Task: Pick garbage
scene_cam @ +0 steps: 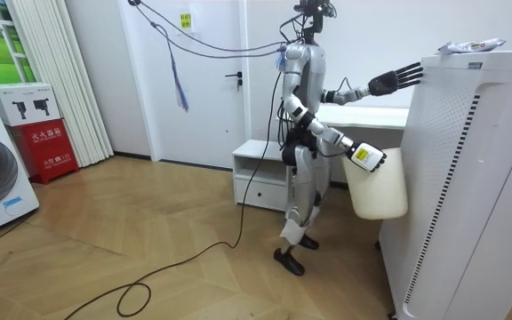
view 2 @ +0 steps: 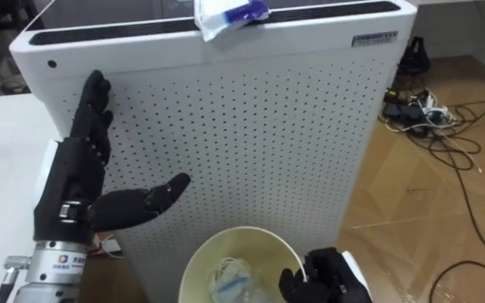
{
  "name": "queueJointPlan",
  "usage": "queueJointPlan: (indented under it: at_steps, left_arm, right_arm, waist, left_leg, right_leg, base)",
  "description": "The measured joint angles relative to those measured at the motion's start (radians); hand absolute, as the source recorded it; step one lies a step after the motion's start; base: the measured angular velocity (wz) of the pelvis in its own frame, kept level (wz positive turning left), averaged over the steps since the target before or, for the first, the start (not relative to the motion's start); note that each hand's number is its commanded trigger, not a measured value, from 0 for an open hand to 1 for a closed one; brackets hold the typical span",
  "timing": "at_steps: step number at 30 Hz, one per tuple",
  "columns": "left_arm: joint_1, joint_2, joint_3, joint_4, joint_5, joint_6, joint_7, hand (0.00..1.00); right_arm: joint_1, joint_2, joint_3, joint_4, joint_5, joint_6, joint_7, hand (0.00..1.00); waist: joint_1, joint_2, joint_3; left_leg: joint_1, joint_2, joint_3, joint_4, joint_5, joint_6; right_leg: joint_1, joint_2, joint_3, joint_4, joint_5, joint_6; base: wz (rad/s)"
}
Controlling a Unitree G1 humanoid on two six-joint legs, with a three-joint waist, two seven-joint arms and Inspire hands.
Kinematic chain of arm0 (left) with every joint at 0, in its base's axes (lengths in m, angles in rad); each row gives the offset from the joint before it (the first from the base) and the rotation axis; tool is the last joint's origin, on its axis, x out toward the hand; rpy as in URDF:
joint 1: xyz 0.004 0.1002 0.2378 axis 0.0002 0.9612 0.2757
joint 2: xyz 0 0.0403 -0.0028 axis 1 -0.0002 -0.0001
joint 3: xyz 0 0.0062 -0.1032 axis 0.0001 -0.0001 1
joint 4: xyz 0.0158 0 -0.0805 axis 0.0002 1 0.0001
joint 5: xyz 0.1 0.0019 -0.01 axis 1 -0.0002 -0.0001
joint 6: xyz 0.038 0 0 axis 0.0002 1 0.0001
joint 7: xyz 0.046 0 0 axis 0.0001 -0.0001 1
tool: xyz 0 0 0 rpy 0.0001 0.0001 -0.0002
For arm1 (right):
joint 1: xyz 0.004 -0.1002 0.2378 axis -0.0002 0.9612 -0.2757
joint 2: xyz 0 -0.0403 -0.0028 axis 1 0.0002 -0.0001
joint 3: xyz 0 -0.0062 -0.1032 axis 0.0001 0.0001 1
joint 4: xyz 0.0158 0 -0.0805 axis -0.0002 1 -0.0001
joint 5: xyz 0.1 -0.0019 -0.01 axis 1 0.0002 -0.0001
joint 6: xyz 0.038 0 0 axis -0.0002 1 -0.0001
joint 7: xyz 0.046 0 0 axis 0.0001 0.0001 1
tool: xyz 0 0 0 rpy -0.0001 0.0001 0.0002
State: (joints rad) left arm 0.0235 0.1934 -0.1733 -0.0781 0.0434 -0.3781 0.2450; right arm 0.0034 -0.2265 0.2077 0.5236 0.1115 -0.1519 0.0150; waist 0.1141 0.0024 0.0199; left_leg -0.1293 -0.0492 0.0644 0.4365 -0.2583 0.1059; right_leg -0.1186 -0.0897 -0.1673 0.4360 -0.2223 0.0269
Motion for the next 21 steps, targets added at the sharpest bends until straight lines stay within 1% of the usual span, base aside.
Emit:
queueJointPlan:
  at_steps: [1, 4, 8, 10, 15, 20, 21]
  left_arm:
    - [0.006, 0.001, 0.001, -0.008, 0.013, 0.010, 0.011, 0.00]
    - [0.013, 0.001, 0.005, -0.036, 0.019, 0.023, 0.035, 0.00]
    - [0.017, 0.002, 0.014, -0.063, 0.039, 0.023, 0.050, 0.00]
    - [0.017, 0.003, 0.022, -0.097, 0.049, 0.022, 0.058, 0.00]
    - [0.036, 0.003, 0.022, -0.110, 0.073, 0.022, 0.074, 0.00]
    - [0.042, 0.002, 0.022, -0.120, 0.090, 0.022, 0.083, 0.00]
    - [0.042, 0.002, 0.022, -0.121, 0.101, 0.022, 0.096, 0.00]
  right_arm:
    - [0.000, 0.000, 0.005, -0.007, 0.001, 0.000, 0.002, 1.00]
    - [-0.001, -0.005, 0.005, -0.027, -0.001, -0.002, 0.010, 1.00]
    - [-0.002, -0.005, 0.005, -0.027, -0.005, -0.003, 0.015, 1.00]
    - [-0.001, -0.005, 0.006, -0.027, -0.009, -0.004, 0.022, 1.00]
    - [-0.001, -0.007, 0.006, -0.027, -0.012, -0.004, 0.022, 1.00]
    - [-0.001, -0.005, 0.006, -0.027, -0.012, -0.010, 0.023, 1.00]
    - [-0.001, -0.005, 0.006, -0.027, -0.012, -0.011, 0.023, 1.00]
  waist:
    - [0.002, 0.000, -0.0002]
    - [0.002, 0.000, -0.0004]
    - [0.001, -0.001, -0.0005]
    - [0.000, -0.002, -0.0008]
    - [0.006, -0.003, -0.0007]
    - [0.011, -0.003, -0.0006]
    - [0.010, -0.003, -0.0007]
  left_leg:
    - [0.009, 0.008, -0.001, -0.015, 0.006, -0.006]
    - [0.014, 0.020, -0.002, -0.044, 0.020, -0.017]
    - [0.019, 0.021, -0.007, -0.072, 0.036, -0.026]
    - [0.032, 0.021, -0.009, -0.098, 0.046, -0.031]
    - [0.071, 0.024, -0.010, -0.131, 0.052, -0.039]
    - [0.071, 0.028, -0.013, -0.135, 0.053, -0.041]
    - [0.071, 0.029, -0.013, -0.135, 0.053, -0.041]
  right_leg:
    - [0.016, 0.013, 0.001, -0.033, 0.015, -0.005]
    - [0.031, 0.032, 0.002, -0.082, 0.039, -0.016]
    - [0.034, 0.039, 0.003, -0.112, 0.044, -0.022]
    - [0.042, 0.041, 0.000, -0.130, 0.051, -0.026]
    - [0.070, 0.047, -0.001, -0.161, 0.053, -0.029]
    - [0.080, 0.054, -0.001, -0.166, 0.056, -0.034]
    - [0.082, 0.056, 0.000, -0.171, 0.057, -0.036]
  base:
    - [-0.10]
    - [-0.05]
    - [0.01]
    - [0.00]
    - [0.00]
    - [0.00]
    - [0.00]
